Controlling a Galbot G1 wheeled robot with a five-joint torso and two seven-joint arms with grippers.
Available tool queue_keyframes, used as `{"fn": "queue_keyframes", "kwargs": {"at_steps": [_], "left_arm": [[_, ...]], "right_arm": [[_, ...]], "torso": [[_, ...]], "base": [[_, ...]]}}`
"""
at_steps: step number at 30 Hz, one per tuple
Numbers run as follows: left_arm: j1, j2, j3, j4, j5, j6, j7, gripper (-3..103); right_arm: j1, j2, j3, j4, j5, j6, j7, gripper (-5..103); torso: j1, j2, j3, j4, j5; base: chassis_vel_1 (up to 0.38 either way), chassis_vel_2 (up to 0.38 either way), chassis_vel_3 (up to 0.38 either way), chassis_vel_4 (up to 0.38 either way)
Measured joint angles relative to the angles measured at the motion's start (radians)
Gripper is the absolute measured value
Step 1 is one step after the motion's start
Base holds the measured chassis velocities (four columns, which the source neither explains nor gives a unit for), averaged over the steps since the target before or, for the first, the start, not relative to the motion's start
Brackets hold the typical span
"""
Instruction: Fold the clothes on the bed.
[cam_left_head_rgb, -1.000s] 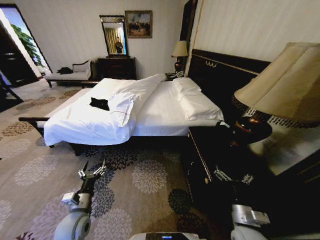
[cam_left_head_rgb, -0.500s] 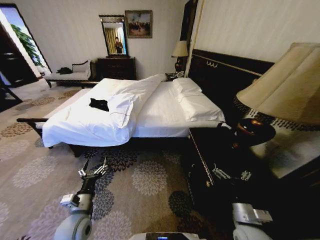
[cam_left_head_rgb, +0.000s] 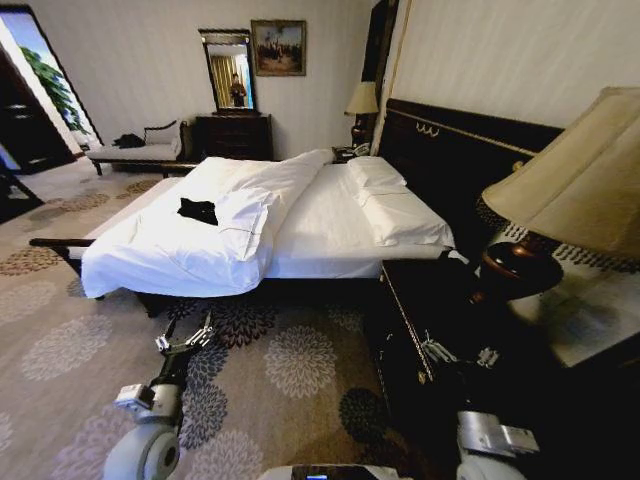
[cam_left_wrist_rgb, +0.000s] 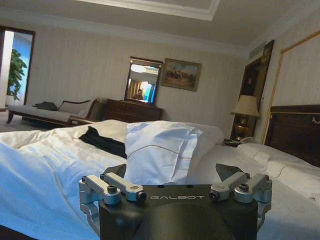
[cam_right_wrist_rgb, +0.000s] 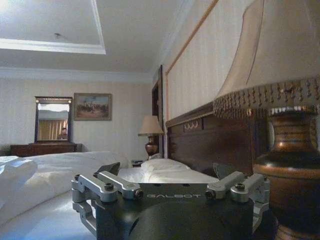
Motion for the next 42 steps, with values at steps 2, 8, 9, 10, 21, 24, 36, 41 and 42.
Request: {"fn": "queue_keyframes", "kwargs": {"at_steps": [2,8,9,10,21,24,36,41,42], "left_arm": [[0.000,0.001,0.006,0.010,0.000,0.001,0.000,100],[0.007,0.004,0.005,0.014,-0.001,-0.001,0.000,100],[0.004,0.006,0.002,0.014,-0.002,-0.001,-0.001,100],[0.004,0.006,0.002,0.014,-0.002,-0.001,-0.001,100],[0.000,-0.005,0.012,0.038,-0.027,-0.024,-0.001,100],[0.000,-0.003,0.011,0.036,-0.037,-0.023,0.006,100],[-0.027,0.062,0.015,0.031,-0.069,-0.039,0.129,100],[-0.019,0.064,0.021,0.022,-0.041,-0.042,0.128,100],[-0.019,0.064,0.021,0.022,-0.041,-0.042,0.128,100]], "right_arm": [[0.003,0.004,0.000,-0.002,0.000,0.000,0.001,100],[0.012,0.007,0.001,-0.010,-0.003,-0.002,-0.001,100],[0.014,0.004,0.002,-0.010,-0.003,-0.003,-0.002,100],[0.014,0.004,0.002,-0.010,-0.003,-0.003,-0.002,100],[0.020,0.012,0.006,-0.007,-0.004,-0.004,-0.004,100],[0.019,0.013,0.006,-0.007,-0.007,-0.004,-0.004,100],[0.001,-0.037,0.032,0.002,-0.004,0.002,-0.052,100],[-0.006,-0.089,0.035,-0.006,0.035,0.003,-0.145,100],[-0.006,-0.089,0.035,-0.006,0.035,0.003,-0.145,100]], "torso": [[0.000,0.000,0.000,0.0001,-0.0001],[0.000,0.000,0.000,0.0002,0.0000],[0.000,0.000,0.000,0.0002,0.0000],[0.000,0.000,0.000,0.0002,0.0000],[0.000,0.000,0.000,0.0002,0.0000],[0.000,0.000,0.000,0.0003,-0.0001],[0.000,0.000,0.000,0.0001,0.0000],[0.000,0.000,0.000,0.0002,0.0000],[0.000,0.000,0.000,0.0002,0.0000]], "base": [[-0.096,0.078,0.075,-0.065],[-0.101,0.085,0.103,-0.090],[-0.099,0.102,0.077,-0.084],[-0.099,0.102,0.077,-0.084],[-0.089,0.093,0.091,-0.084],[-0.085,0.114,0.101,-0.100],[-0.100,0.096,0.095,-0.095],[-0.086,0.095,0.087,-0.090],[-0.074,0.071,0.070,-0.091]]}}
